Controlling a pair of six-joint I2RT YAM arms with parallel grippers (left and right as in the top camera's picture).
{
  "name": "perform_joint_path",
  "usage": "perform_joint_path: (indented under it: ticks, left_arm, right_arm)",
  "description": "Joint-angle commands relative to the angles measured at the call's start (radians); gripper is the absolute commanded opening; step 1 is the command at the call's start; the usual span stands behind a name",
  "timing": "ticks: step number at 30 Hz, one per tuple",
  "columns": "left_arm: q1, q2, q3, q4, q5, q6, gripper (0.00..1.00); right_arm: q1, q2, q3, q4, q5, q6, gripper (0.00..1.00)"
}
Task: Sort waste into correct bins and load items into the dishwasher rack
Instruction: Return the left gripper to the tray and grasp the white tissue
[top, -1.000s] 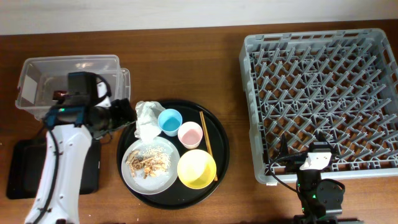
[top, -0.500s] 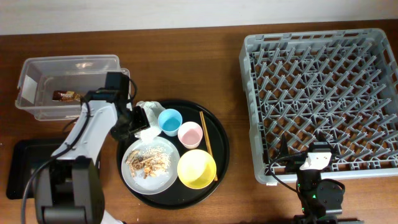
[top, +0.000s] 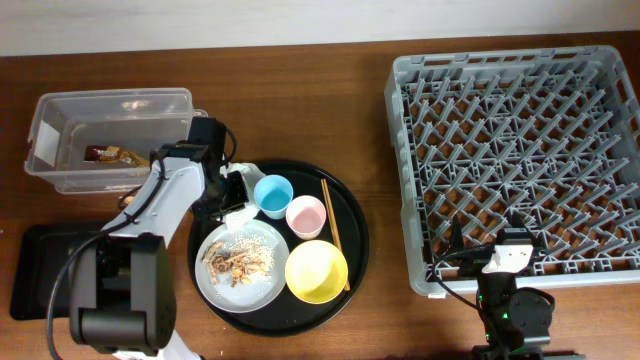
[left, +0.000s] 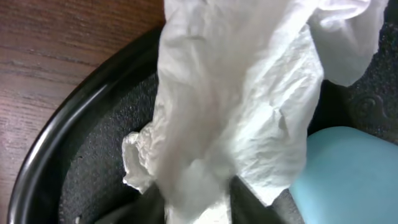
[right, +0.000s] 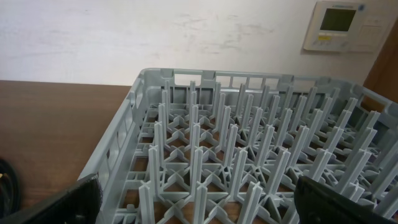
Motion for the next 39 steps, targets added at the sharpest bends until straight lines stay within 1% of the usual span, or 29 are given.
perform_joint_path:
  ticks: [1, 8, 12, 15, 18, 21, 25, 26, 28, 30, 34, 35, 36, 37, 38, 39]
  left_arm:
    - [0.0, 0.011, 0.069, -0.064, 0.003, 0.0, 0.01]
    - [0.001, -0.061, 0.286, -0.301, 0.023, -0.001, 0.01]
    - [0.001, -0.135, 0.33, -0.348, 0.022, -0.001, 0.01]
    - [0.011, -0.212, 0.33, -0.309, 0.018, -0.001, 0.01]
    - [0.043, -0.295, 0.33, -0.222, 0.002, -0.002, 0.01]
    - [0.083, -0.341, 0.33, -0.093, -0.093, -0.041, 0.01]
    - [0.114, -0.326, 0.329, 0.033, -0.24, -0.048, 0.01]
    - [0.127, -0.312, 0.329, 0.063, -0.299, -0.079, 0.01]
    - [0.145, -0.287, 0.329, 0.095, -0.362, -0.092, 0.01]
    - [0.164, -0.253, 0.329, 0.114, -0.41, -0.092, 0.01]
    - [0.206, -0.163, 0.329, 0.141, -0.415, -0.091, 0.01]
    - [0.218, -0.139, 0.329, 0.146, -0.415, -0.091, 0.03]
    - [0.226, -0.122, 0.329, 0.153, -0.415, -0.092, 0.13]
    - [0.235, -0.104, 0.329, 0.164, -0.415, -0.091, 0.49]
    - [0.245, -0.09, 0.329, 0.175, -0.415, -0.091, 0.78]
    - [0.251, -0.086, 0.329, 0.181, -0.415, -0.09, 0.8]
  right_arm:
    - [-0.005, -0.006, -0.006, -0.006, 0.002, 0.0, 0.99]
    - [-0.005, -0.006, -0.006, -0.006, 0.002, 0.001, 0.99]
    - [-0.005, -0.006, -0.006, -0.006, 0.002, 0.001, 0.99]
    - [-0.005, -0.006, -0.006, -0.006, 0.002, 0.001, 0.99]
    - [-0.005, -0.006, -0.006, -0.006, 0.002, 0.001, 0.99]
    - [-0.005, -0.006, -0.006, -0.006, 0.002, 0.001, 0.99]
    - [-0.005, -0.006, -0.006, -0.006, 0.002, 0.0, 0.99]
    - [-0.005, -0.006, -0.006, -0.006, 0.002, 0.0, 0.99]
    - [-0.005, -0.006, -0.006, -0.006, 0.002, 0.001, 0.99]
    - [-0.005, -0.006, -0.006, -0.006, 0.002, 0.001, 0.99]
    - [-0.005, -0.006, -0.006, -0.006, 0.002, 0.001, 0.99]
    - [-0.005, -0.006, -0.006, -0.006, 0.002, 0.0, 0.99]
    - [-0.005, -0.006, -0.006, -0.006, 0.002, 0.0, 0.99]
    - [-0.005, -0.006, -0.006, -0.006, 0.002, 0.001, 0.99]
    - [-0.005, -0.006, -0.006, -0.006, 0.002, 0.001, 0.99]
    - [-0.005, -0.006, -0.006, -0.006, 0.002, 0.001, 0.99]
